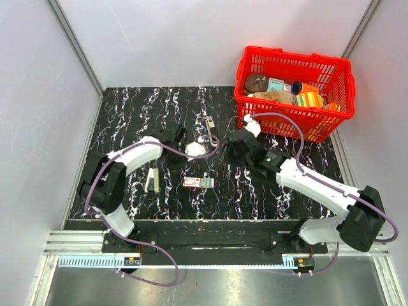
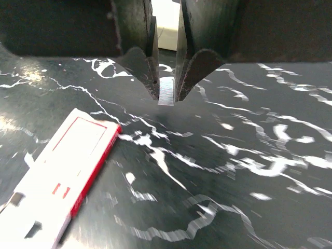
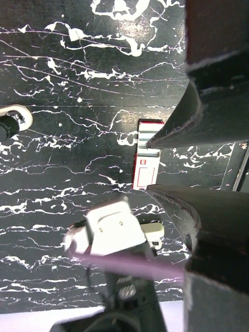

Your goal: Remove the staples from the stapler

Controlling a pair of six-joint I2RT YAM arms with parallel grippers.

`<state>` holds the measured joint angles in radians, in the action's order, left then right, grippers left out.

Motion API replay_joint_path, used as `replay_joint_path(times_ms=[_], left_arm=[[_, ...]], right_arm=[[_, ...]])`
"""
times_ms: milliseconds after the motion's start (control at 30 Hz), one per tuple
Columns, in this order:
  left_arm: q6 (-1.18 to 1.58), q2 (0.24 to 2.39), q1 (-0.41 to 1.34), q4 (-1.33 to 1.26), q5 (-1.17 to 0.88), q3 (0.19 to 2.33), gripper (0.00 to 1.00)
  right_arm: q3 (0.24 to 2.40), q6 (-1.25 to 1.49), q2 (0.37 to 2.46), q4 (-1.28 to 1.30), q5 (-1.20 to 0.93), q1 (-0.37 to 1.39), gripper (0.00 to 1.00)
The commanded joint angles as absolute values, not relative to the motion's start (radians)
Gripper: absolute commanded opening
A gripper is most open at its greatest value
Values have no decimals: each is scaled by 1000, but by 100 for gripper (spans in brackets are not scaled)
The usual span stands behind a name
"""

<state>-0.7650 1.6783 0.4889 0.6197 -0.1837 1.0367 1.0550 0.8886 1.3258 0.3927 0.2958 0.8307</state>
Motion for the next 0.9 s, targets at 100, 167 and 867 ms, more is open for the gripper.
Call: replay_joint_path(times_ms=[100, 167, 867], left_arm=[[-588, 1611, 466, 772, -506, 1492, 0], [-511, 1600, 443, 772, -653, 1575, 0], [1696, 1611, 318, -1629, -1230, 1132, 0]], right_arm=[[1150, 778, 1253, 357, 319, 822, 43], [1167, 736, 1235, 347, 301, 822, 49], [1121, 617, 1083, 86, 3, 822, 63]])
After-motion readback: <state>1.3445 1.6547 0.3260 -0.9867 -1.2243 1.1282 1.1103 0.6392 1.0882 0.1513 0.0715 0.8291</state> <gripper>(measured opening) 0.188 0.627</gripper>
